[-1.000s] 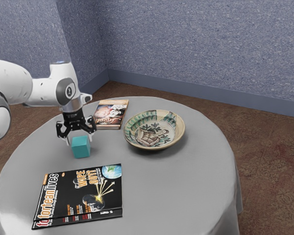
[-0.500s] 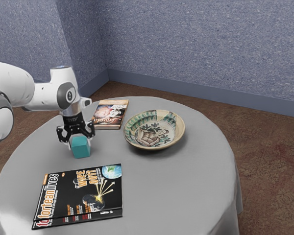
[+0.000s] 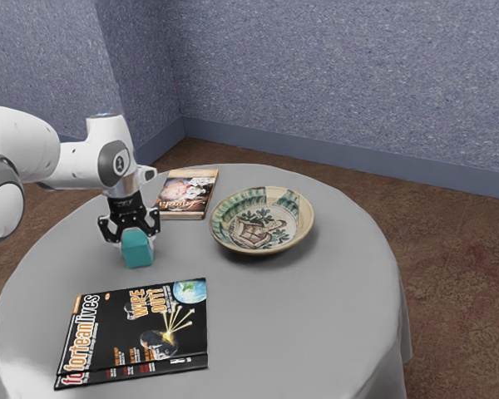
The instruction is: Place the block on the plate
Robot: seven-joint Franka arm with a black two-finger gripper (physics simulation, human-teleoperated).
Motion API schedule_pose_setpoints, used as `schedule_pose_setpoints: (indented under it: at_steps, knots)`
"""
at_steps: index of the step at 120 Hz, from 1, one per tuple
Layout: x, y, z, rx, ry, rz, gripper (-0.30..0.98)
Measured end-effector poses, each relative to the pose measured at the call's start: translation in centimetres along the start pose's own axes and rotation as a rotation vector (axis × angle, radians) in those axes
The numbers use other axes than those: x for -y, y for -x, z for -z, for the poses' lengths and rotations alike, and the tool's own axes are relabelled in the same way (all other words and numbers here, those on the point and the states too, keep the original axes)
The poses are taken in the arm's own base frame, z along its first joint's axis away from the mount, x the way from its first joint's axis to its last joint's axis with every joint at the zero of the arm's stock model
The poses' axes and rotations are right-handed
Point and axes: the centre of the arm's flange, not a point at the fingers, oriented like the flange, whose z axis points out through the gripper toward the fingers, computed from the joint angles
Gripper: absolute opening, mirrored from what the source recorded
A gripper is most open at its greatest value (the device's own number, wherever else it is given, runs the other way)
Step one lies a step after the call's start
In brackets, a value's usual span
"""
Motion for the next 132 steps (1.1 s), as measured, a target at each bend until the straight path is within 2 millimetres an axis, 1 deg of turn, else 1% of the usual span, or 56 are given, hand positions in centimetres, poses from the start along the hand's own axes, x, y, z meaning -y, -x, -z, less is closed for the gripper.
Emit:
schedule_pose_setpoints:
  at_steps: [22, 32, 52, 64, 88, 100, 112, 132]
  knots:
    - [-0.5, 0.3, 0.9, -0.015, 0.000, -0.012, 0.40]
    - [-0.6, 0.4, 1.7, -0.024, 0.004, -0.016, 0.39]
    - [-1.3, 1.3, 4.4, -0.047, 0.015, -0.034, 0.38]
    - [-2.0, 2.2, 5.9, -0.060, 0.012, -0.056, 0.38]
    - [-3.2, 3.5, 8.0, -0.079, -0.002, -0.090, 0.38]
    - [-4.8, 4.4, 8.4, -0.088, -0.011, -0.119, 0.38]
    - [-6.9, 5.2, 8.9, -0.102, -0.014, -0.152, 0.38]
    - [-10.1, 6.1, 9.5, -0.125, -0.015, -0.193, 0.38]
